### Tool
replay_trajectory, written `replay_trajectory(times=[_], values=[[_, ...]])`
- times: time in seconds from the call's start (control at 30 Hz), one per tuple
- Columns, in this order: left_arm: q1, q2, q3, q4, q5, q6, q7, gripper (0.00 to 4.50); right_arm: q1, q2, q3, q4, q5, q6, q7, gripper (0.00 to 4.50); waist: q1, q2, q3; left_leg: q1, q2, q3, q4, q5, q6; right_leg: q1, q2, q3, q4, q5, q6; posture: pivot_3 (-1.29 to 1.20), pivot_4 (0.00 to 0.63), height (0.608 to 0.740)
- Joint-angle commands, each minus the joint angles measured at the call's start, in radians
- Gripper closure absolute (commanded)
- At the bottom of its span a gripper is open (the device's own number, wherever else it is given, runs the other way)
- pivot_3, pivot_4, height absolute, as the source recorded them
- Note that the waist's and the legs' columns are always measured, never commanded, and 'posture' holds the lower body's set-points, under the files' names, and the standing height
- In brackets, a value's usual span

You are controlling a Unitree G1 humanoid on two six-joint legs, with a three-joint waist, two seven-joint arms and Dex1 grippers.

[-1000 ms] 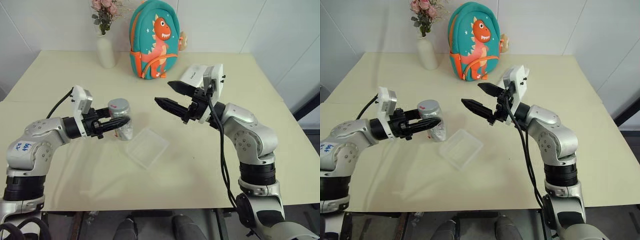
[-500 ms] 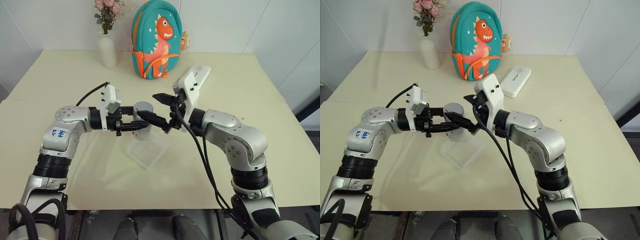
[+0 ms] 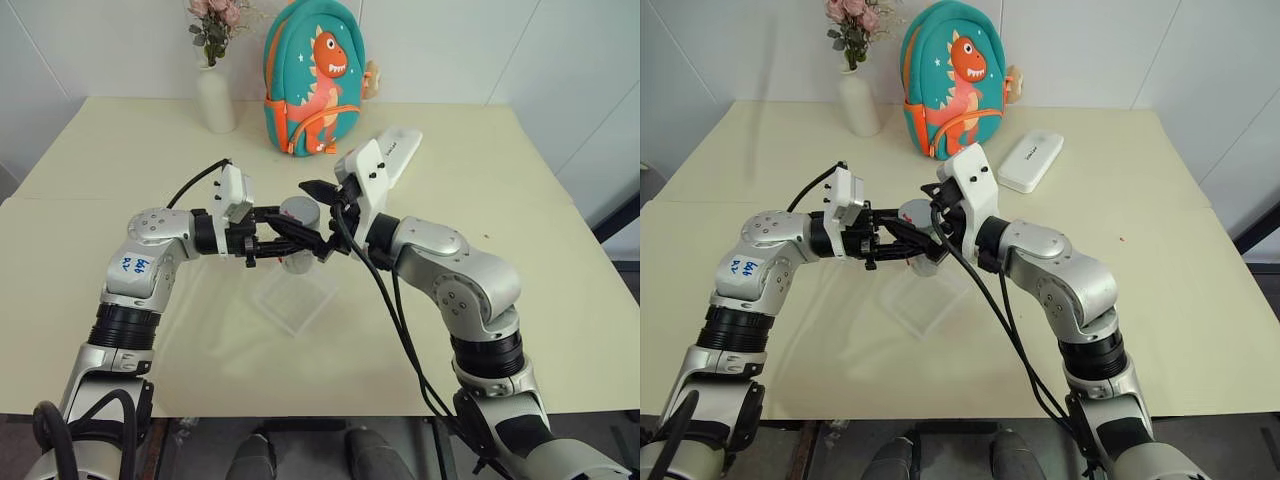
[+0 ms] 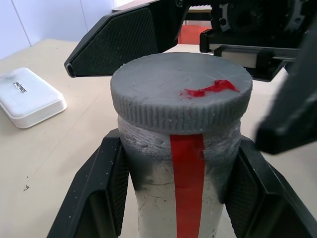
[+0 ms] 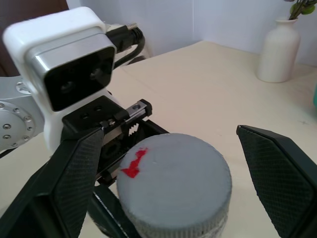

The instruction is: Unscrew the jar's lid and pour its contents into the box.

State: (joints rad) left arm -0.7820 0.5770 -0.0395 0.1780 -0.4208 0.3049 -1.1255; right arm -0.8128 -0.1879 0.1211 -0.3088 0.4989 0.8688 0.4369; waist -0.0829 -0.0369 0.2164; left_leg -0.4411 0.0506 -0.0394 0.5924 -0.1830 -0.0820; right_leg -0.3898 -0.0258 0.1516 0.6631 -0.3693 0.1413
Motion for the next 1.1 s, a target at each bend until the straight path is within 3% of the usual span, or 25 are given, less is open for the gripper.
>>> replay_trajectory(times=[0.03, 0.23, 0.33, 0.47, 0.7, 1.1], values=[[-0.028, -0.006, 0.033, -0.005, -0.008, -0.022, 0.001, 2.31, -0.002, 0.005, 0.006, -0.026, -0.004, -0.028, 0.005, 0.0, 0.0, 0.0, 0.0, 0.0, 0.0, 0.0, 0.0, 0.0, 0.0, 0.0, 0.0, 0.0, 0.0, 0.0, 0.0, 0.0, 0.15, 0.74], [-0.031, -0.011, 0.036, -0.005, -0.01, -0.016, 0.0, 2.31, 0.004, 0.011, 0.007, -0.02, -0.013, -0.049, 0.003, 0.0, 0.0, 0.0, 0.0, 0.0, 0.0, 0.0, 0.0, 0.001, 0.0, 0.0, 0.0, 0.0, 0.001, 0.0, 0.0, 0.0, 0.15, 0.74], [-0.03, -0.012, 0.037, -0.01, -0.011, -0.014, 0.003, 2.31, 0.008, 0.009, 0.009, -0.025, -0.013, -0.052, 0.006, 0.57, 0.0, 0.0, 0.0, 0.0, 0.0, 0.0, -0.001, 0.001, 0.0, 0.0, 0.0, 0.0, 0.0, 0.0, 0.0, 0.0, 0.15, 0.74], [-0.03, -0.016, 0.042, -0.009, -0.015, -0.01, 0.008, 2.31, 0.01, 0.01, 0.013, -0.023, -0.012, -0.062, 0.016, 1.89, 0.0, 0.0, 0.0, 0.0, 0.0, 0.0, -0.001, 0.001, 0.0, 0.0, 0.0, 0.0, 0.001, 0.0, 0.0, 0.0, 0.15, 0.74], [-0.021, -0.02, 0.069, -0.001, -0.048, 0.023, 0.0, 2.31, 0.031, 0.01, 0.01, -0.029, 0.026, -0.112, 0.084, 1.94, 0.0, 0.0, 0.0, 0.0, 0.0, 0.0, -0.001, 0.001, 0.0, 0.0, 0.0, 0.0, 0.0, 0.0, 0.0, 0.0, 0.15, 0.74], [-0.027, 0.004, 0.048, 0.012, -0.063, 0.037, -0.117, 2.31, 0.03, -0.126, 0.028, 0.011, 0.106, -0.207, 0.466, 1.94, 0.0, 0.0, 0.0, 0.0, 0.0, 0.0, -0.001, 0.001, 0.0, 0.0, 0.0, 0.0, 0.001, 0.0, 0.0, 0.0, 0.15, 0.74]])
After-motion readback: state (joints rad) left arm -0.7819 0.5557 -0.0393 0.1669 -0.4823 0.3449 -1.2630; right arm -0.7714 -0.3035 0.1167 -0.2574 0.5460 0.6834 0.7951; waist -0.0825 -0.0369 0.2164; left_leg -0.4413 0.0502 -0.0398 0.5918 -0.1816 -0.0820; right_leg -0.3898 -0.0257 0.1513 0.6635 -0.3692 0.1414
